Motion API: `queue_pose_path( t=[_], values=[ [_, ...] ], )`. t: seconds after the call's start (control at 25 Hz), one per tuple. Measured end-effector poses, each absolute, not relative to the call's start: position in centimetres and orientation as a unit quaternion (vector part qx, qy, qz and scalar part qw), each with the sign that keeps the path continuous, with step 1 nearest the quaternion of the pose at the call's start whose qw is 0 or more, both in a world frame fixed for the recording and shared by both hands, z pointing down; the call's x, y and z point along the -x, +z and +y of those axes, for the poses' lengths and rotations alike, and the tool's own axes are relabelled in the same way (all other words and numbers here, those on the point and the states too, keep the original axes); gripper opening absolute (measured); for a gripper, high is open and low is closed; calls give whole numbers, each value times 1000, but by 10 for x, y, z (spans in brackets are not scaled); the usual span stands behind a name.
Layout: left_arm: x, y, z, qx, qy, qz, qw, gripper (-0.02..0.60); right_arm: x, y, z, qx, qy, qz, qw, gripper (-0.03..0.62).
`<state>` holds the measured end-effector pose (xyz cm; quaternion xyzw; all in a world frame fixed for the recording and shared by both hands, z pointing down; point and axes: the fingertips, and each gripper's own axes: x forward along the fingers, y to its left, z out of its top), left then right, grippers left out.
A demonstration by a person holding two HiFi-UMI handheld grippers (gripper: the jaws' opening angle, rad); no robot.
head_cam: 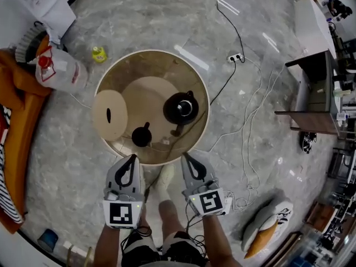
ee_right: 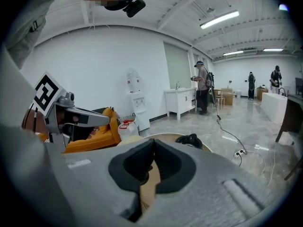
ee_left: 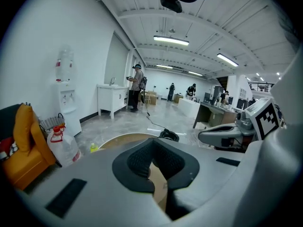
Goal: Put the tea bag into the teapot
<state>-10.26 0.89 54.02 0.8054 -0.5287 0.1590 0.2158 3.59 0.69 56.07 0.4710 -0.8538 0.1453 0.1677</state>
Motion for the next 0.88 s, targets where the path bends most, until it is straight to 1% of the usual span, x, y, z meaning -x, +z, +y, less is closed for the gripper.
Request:
queue_pose_path(
  t=[0.4,0.88],
  values=[
    [110,630,0,-784,169,-545,242,17,-20,656,0,-433,174,-863,193,0],
    [101,719,10,-779,186,-534,273,17,-26,755,8,-428,200,-852,224,0]
  ],
)
